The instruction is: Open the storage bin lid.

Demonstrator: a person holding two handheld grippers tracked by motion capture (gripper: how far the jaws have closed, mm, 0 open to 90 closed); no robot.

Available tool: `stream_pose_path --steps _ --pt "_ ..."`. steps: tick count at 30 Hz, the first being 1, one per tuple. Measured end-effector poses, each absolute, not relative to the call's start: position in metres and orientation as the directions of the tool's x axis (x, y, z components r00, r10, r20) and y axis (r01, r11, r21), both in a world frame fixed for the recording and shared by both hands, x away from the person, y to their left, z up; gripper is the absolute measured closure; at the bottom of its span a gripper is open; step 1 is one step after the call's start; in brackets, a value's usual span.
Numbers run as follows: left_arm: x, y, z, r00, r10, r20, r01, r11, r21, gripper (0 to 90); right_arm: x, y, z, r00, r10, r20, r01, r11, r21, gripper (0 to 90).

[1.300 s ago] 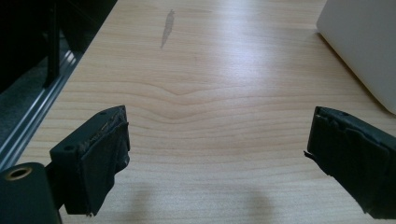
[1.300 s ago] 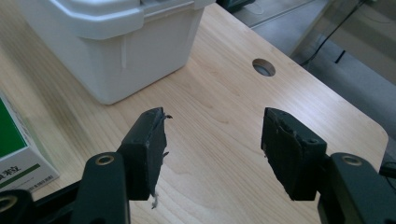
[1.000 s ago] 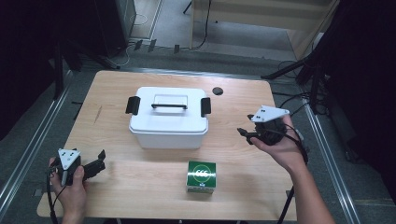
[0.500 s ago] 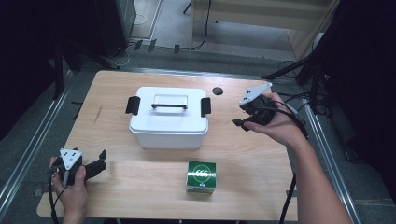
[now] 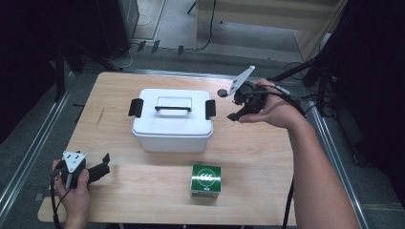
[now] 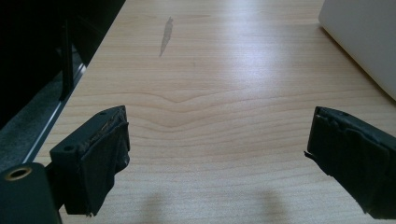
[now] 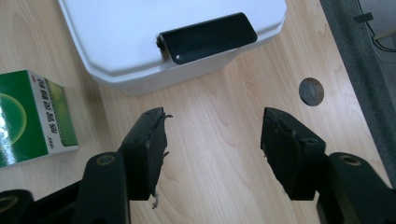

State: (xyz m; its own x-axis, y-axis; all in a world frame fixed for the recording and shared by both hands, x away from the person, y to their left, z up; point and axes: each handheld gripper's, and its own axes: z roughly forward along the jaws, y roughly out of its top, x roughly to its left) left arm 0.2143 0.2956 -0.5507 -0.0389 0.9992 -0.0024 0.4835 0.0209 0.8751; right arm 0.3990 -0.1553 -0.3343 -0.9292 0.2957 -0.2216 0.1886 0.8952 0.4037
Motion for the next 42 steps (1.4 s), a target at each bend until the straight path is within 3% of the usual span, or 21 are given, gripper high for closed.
stream_pose_path --steps 10,19,42 --pt "0.215 0.296 -0.551 -0.037 0.999 -0.006 0.489 0.023 0.872 6.4 0.401 -0.126 -0.331 -0.942 0.235 -0.241 0.130 0.914 0.384 55.0" --pt "0.215 0.295 -0.551 -0.034 0.999 -0.005 0.491 0.021 0.871 6.4 0.402 -0.108 -0.326 -0.953 0.179 -0.244 0.069 0.915 0.399 59.7" --pt "0.215 0.296 -0.551 -0.031 0.999 -0.007 0.489 0.022 0.872 6.3 0.404 -0.057 -0.332 -0.968 0.092 -0.233 0.002 0.933 0.360 61.4"
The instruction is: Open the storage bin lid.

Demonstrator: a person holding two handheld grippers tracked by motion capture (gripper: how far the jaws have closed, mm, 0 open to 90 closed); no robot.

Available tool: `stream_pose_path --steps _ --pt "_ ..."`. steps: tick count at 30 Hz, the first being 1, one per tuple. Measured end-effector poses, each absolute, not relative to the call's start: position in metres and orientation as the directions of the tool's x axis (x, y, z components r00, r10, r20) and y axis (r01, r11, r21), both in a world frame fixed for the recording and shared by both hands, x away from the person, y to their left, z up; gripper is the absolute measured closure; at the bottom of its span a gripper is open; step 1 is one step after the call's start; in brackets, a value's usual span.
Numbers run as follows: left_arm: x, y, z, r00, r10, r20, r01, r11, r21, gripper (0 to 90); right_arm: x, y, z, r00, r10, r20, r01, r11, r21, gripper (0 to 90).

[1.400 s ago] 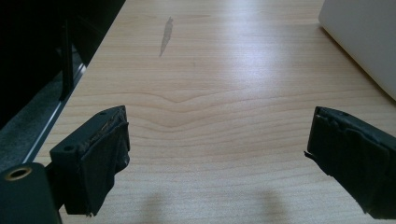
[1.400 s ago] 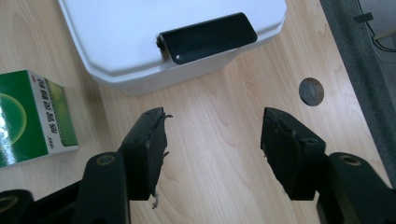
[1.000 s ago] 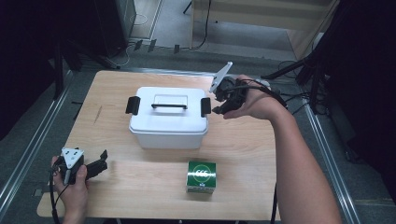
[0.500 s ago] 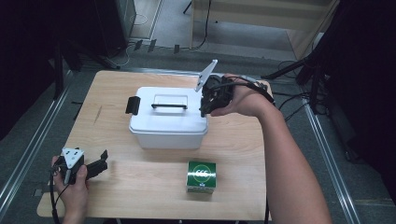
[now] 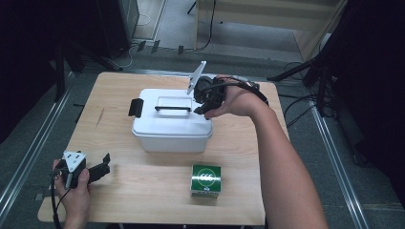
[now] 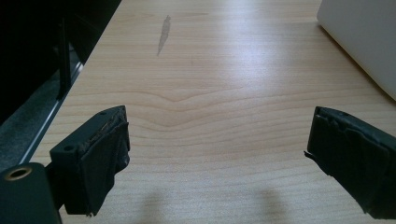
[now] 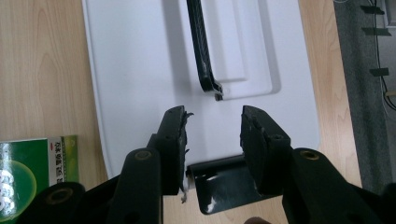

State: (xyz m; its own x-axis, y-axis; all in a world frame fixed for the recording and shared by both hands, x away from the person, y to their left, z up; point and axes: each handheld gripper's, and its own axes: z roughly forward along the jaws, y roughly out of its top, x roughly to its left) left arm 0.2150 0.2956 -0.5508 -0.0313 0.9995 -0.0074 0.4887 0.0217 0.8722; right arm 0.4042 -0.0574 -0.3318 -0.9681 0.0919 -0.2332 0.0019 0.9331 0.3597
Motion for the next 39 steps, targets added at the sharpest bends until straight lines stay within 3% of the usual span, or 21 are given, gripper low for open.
stream_pose_path --steps 39 --pt "0.215 0.296 -0.551 -0.026 1.000 -0.014 0.490 0.025 0.871 6.4 0.410 0.011 -0.344 -0.973 -0.003 -0.231 -0.063 0.966 0.250 65.1"
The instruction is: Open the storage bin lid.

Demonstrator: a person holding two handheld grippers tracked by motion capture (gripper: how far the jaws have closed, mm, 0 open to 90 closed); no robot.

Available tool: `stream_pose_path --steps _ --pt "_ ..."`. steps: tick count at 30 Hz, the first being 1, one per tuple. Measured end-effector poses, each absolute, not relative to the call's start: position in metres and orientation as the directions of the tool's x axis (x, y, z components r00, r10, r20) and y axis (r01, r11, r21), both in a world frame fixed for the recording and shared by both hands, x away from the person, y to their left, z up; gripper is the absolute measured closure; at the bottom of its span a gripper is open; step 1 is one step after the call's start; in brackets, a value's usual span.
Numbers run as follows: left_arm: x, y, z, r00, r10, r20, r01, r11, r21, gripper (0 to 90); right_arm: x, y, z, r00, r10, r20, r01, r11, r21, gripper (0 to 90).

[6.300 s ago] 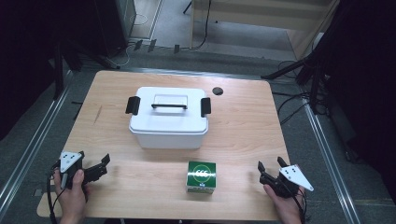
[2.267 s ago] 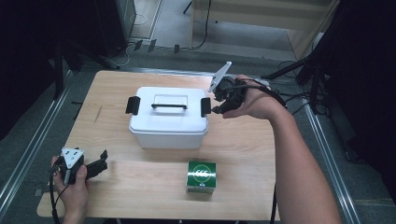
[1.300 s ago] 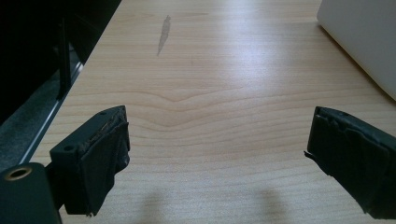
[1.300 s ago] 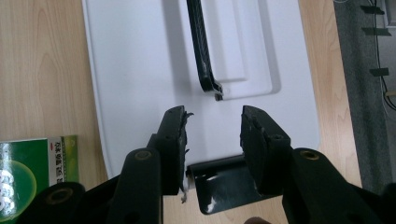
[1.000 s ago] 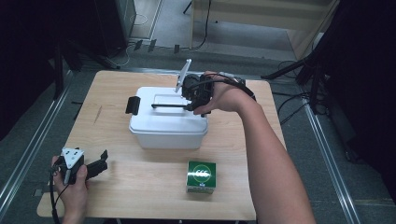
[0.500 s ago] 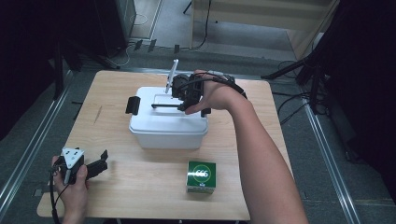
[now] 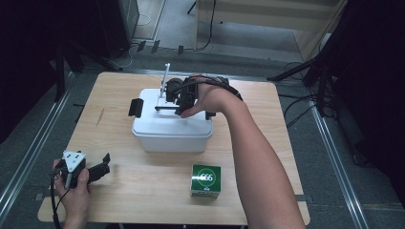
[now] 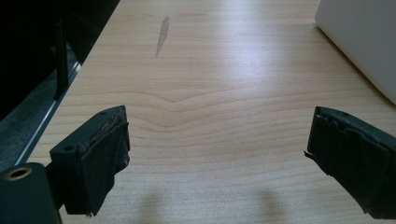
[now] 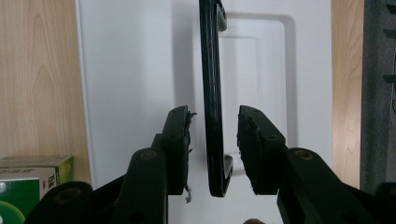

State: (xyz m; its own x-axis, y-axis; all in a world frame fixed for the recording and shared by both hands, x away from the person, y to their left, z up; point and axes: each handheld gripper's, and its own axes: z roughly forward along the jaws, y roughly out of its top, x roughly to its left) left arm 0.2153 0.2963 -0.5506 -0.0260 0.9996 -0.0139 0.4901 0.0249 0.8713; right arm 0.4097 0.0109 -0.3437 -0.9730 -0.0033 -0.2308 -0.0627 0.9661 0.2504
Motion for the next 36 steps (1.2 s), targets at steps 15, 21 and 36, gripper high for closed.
stream_pose_path --steps 15,21,36 --pt "0.215 0.297 -0.551 -0.026 1.000 -0.016 0.488 0.027 0.872 6.4 0.410 0.032 -0.348 -0.970 -0.009 -0.243 -0.061 0.977 0.204 68.3" --pt "0.215 0.298 -0.551 -0.025 0.999 -0.023 0.489 0.032 0.872 6.4 0.411 0.039 -0.352 -0.965 -0.012 -0.261 -0.065 0.979 0.195 68.1" --pt "0.215 0.298 -0.551 -0.030 0.999 -0.022 0.487 0.034 0.873 6.4 0.413 0.036 -0.346 -0.957 -0.012 -0.291 -0.076 0.975 0.209 84.2"
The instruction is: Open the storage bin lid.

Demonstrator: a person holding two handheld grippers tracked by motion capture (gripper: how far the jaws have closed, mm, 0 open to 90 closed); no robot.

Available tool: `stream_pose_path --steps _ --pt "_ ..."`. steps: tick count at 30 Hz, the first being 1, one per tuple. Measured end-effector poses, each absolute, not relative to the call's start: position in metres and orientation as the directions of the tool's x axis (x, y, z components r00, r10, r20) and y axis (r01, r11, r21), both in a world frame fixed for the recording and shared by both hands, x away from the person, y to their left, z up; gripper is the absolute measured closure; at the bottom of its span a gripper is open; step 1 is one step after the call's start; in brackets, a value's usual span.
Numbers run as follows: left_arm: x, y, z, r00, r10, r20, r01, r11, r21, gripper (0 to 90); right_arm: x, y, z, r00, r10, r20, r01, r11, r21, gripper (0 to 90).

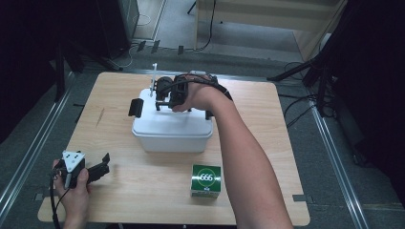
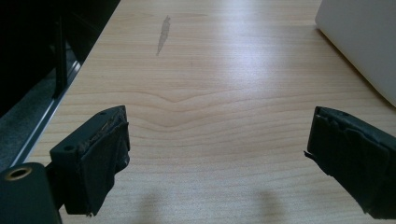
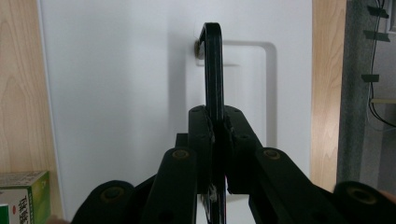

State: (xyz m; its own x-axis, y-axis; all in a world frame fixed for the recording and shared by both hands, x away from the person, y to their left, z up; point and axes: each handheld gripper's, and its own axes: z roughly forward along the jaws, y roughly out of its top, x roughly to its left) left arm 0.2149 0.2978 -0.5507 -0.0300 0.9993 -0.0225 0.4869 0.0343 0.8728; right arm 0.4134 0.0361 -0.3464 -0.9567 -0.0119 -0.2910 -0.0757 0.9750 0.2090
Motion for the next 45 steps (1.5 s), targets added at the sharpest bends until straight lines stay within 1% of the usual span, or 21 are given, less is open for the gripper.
stream_pose_path --steps 5,13,14,17,20,21,26,27,29,32,35,37,38,40,45 --pt "0.215 0.298 -0.551 -0.032 0.999 -0.025 0.486 0.037 0.873 6.3 0.411 0.035 -0.345 -0.955 -0.027 -0.296 -0.090 0.975 0.202 85.2" --pt "0.215 0.298 -0.551 -0.032 0.999 -0.027 0.487 0.039 0.873 6.4 0.409 0.031 -0.337 -0.953 -0.031 -0.301 -0.104 0.968 0.229 85.4" --pt "0.215 0.298 -0.551 -0.031 0.999 -0.023 0.488 0.036 0.872 6.3 0.409 0.030 -0.332 -0.950 -0.045 -0.308 -0.123 0.963 0.240 85.5" --pt "0.215 0.298 -0.551 -0.033 0.999 -0.025 0.488 0.038 0.872 6.3 0.407 0.028 -0.328 -0.952 -0.031 -0.304 -0.108 0.965 0.240 85.5" --pt "0.215 0.298 -0.551 -0.032 0.999 -0.021 0.489 0.034 0.872 6.4 0.406 0.026 -0.324 -0.950 -0.036 -0.310 -0.117 0.961 0.249 85.5" --pt "0.215 0.298 -0.551 -0.032 0.999 -0.022 0.489 0.035 0.872 6.3 0.407 0.025 -0.323 -0.948 -0.047 -0.315 -0.134 0.957 0.258 85.5" --pt "0.215 0.298 -0.551 -0.031 0.999 -0.025 0.491 0.037 0.870 6.4 0.405 0.018 -0.316 -0.947 -0.028 -0.319 -0.112 0.962 0.248 85.6" --pt "0.215 0.298 -0.551 -0.031 0.999 -0.025 0.491 0.037 0.870 6.3 0.406 0.017 -0.315 -0.945 -0.042 -0.324 -0.130 0.959 0.253 85.6" --pt "0.215 0.298 -0.551 -0.030 0.999 -0.023 0.491 0.034 0.870 6.4 0.405 0.014 -0.313 -0.945 -0.029 -0.325 -0.117 0.960 0.254 85.6" --pt "0.215 0.298 -0.551 -0.030 0.999 -0.025 0.491 0.037 0.871 6.3 0.406 0.010 -0.310 -0.942 -0.038 -0.333 -0.131 0.956 0.263 85.6" --pt "0.215 0.298 -0.551 -0.032 0.999 -0.028 0.489 0.040 0.871 6.3 0.405 0.003 -0.308 -0.942 -0.018 -0.334 -0.111 0.959 0.260 85.6" --pt "0.215 0.298 -0.551 -0.031 0.999 -0.029 0.490 0.040 0.871 6.4 0.406 0.002 -0.308 -0.940 -0.029 -0.340 -0.122 0.959 0.257 85.6" --pt "0.215 0.298 -0.551 -0.030 0.999 -0.030 0.491 0.041 0.870 6.3 0.405 -0.003 -0.307 -0.942 -0.011 -0.336 -0.103 0.961 0.256 85.6" --pt "0.215 0.299 -0.551 -0.028 0.999 -0.036 0.490 0.045 0.870 6.4 0.407 -0.005 -0.307 -0.939 -0.025 -0.343 -0.120 0.959 0.257 85.6" --pt "0.215 0.299 -0.551 -0.026 0.999 -0.035 0.492 0.043 0.870 6.3 0.409 -0.023 -0.306 -0.938 -0.005 -0.346 -0.101 0.961 0.259 85.6"
